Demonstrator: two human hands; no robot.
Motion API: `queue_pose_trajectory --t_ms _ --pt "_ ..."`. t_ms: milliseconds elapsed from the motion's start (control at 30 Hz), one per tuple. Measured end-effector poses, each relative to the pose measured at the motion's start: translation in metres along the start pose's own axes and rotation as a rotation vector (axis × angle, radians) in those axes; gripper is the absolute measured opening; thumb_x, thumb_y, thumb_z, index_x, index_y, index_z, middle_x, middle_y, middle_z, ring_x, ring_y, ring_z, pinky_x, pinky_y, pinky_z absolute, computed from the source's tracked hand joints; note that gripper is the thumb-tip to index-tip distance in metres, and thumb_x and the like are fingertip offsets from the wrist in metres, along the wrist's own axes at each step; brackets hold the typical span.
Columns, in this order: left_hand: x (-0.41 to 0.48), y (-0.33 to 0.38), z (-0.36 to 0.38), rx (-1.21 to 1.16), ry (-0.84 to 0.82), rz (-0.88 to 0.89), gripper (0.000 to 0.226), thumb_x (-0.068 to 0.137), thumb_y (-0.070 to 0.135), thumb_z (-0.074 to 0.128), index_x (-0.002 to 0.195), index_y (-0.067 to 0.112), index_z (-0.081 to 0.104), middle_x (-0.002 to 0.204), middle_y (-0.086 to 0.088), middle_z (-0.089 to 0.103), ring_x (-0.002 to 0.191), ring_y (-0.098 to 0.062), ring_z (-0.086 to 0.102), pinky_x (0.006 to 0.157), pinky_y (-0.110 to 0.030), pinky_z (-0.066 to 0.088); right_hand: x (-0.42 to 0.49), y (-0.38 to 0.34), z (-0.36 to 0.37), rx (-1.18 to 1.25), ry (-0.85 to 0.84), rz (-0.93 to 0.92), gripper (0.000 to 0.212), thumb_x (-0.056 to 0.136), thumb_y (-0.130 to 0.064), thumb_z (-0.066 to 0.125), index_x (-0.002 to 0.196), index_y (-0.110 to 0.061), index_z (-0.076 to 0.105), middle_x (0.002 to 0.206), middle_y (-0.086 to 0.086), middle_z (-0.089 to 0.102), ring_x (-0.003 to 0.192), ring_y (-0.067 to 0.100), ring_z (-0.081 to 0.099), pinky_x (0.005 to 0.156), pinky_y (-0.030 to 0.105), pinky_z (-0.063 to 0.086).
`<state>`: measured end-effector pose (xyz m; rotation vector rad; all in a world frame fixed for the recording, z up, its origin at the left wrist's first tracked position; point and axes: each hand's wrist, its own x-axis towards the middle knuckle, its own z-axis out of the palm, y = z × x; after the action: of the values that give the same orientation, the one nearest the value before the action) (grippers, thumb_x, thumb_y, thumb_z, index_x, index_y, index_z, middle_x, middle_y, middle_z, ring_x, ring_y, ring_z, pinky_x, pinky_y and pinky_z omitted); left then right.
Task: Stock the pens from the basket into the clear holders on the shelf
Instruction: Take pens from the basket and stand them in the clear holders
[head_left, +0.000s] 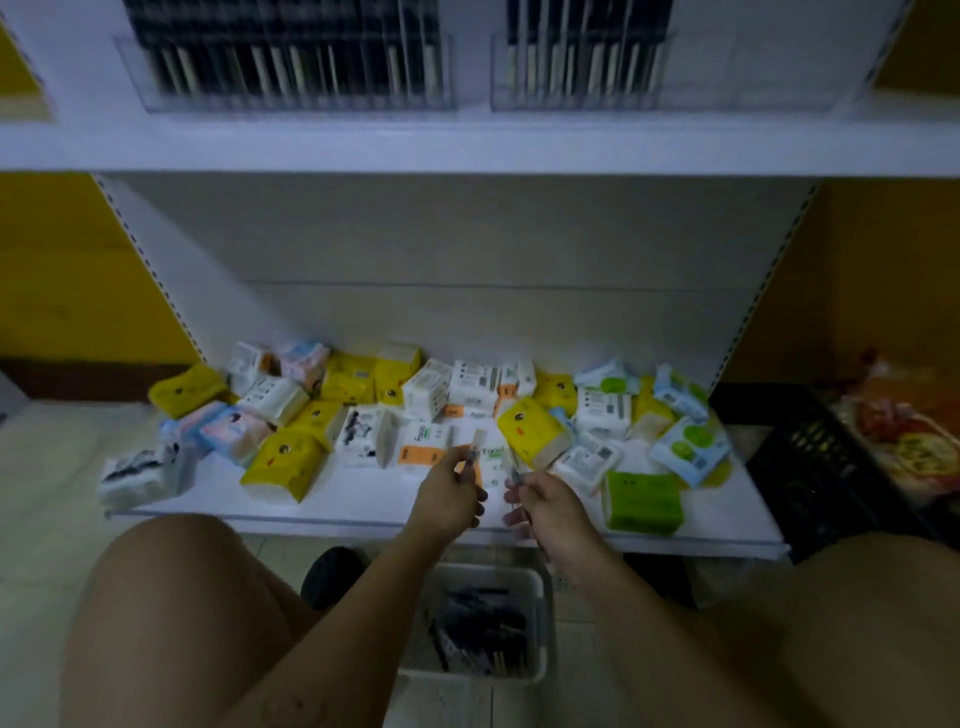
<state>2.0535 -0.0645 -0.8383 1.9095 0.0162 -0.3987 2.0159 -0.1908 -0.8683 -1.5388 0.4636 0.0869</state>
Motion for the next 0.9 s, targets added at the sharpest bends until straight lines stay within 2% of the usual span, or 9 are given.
queue_pose_trajectory --t_ms 133,233,367,500,567,633,700,833,900 --pt "-0.007 0.036 0.003 0.166 0.042 0.183 0.017 0.102 0.026 0.04 0.105 0.016 0.053 0.089 -0.011 0.062 0.066 -0.018 0.05 0.063 -0.03 0.04 -0.013 -0.039 -0.017 -0.066 0.091 -0.2 0.016 0.102 -0.021 0.045 0.105 -0.017 0.06 0.069 -0.007 0.053 0.043 0.005 0.038 0.045 0.024 0.031" --pt "-0.021 0.068 0.005 0.102 0.115 0.346 0.027 0.097 0.039 0.051 0.093 0.016 0.063 0.074 0.004 0.061 0.065 -0.008 0.054 0.059 -0.024 0.041 -0.026 -0.066 -0.03 -0.157 0.153 -0.372 0.015 0.097 -0.035 0.055 0.09 -0.027 0.065 0.066 -0.011 0.055 0.055 0.005 0.046 0.055 0.025 0.038" --pt "-0.034 0.111 0.005 0.034 0.141 0.478 0.025 0.095 0.032 0.055 0.081 0.016 0.067 0.055 0.008 0.055 0.048 -0.002 0.051 0.054 -0.029 0.047 -0.048 -0.109 -0.044 -0.06 0.199 -0.467 0.017 0.093 -0.019 0.064 0.076 -0.021 0.064 0.062 -0.003 0.057 0.045 0.019 0.053 0.049 0.033 0.049" --pt "-0.042 0.154 0.0 0.022 0.044 0.517 0.017 0.096 0.031 0.055 0.098 0.019 0.066 0.073 -0.006 0.07 0.066 -0.018 0.067 0.059 -0.024 0.051 -0.06 -0.151 -0.053 -0.107 0.214 -0.57 0.017 0.09 -0.015 0.066 0.075 -0.022 0.066 0.063 0.0 0.063 0.059 0.014 0.065 0.061 0.035 0.053" --pt "-0.044 0.172 -0.003 -0.027 0.01 0.567 0.012 0.094 0.027 0.058 0.097 0.019 0.066 0.08 -0.008 0.072 0.075 -0.019 0.07 0.07 -0.032 0.055 -0.062 -0.168 -0.058 -0.164 0.254 -0.635 0.014 0.089 -0.017 0.067 0.077 -0.023 0.066 0.065 -0.001 0.065 0.069 0.016 0.067 0.07 0.039 0.054" --pt "-0.046 0.191 -0.008 -0.088 -0.004 0.579 0.007 0.091 0.022 0.063 0.09 0.017 0.067 0.083 -0.009 0.07 0.079 -0.023 0.069 0.073 -0.04 0.055 -0.066 -0.186 -0.065 -0.165 0.267 -0.668 0.006 0.09 -0.019 0.068 0.093 -0.014 0.068 0.072 0.004 0.067 0.077 0.019 0.068 0.078 0.041 0.055" --pt "-0.046 0.212 -0.013 -0.11 0.007 0.585 0.008 0.088 0.019 0.067 0.089 0.011 0.07 0.083 -0.008 0.069 0.078 -0.022 0.066 0.073 -0.039 0.055 -0.07 -0.205 -0.071 -0.196 0.288 -0.708 0.018 0.09 -0.024 0.067 0.104 -0.012 0.068 0.083 0.008 0.069 0.084 0.022 0.068 0.082 0.046 0.055" --pt "-0.053 0.26 -0.027 -0.039 0.011 0.703 0.008 0.087 0.019 0.068 0.094 0.019 0.072 0.084 0.0 0.073 0.082 -0.014 0.069 0.08 -0.035 0.056 -0.077 -0.249 -0.087 -0.226 0.312 -0.784 0.011 0.09 -0.022 0.066 0.1 -0.02 0.068 0.092 0.0 0.071 0.088 0.016 0.068 0.083 0.047 0.056" --pt "-0.061 0.286 -0.032 -0.01 -0.024 0.768 0.019 0.089 0.019 0.066 0.108 0.022 0.066 0.087 0.0 0.072 0.08 -0.011 0.07 0.08 -0.036 0.058 -0.082 -0.271 -0.096 -0.217 0.322 -0.827 0.016 0.09 -0.018 0.065 0.106 -0.02 0.067 0.092 -0.002 0.071 0.087 0.015 0.068 0.081 0.047 0.057"
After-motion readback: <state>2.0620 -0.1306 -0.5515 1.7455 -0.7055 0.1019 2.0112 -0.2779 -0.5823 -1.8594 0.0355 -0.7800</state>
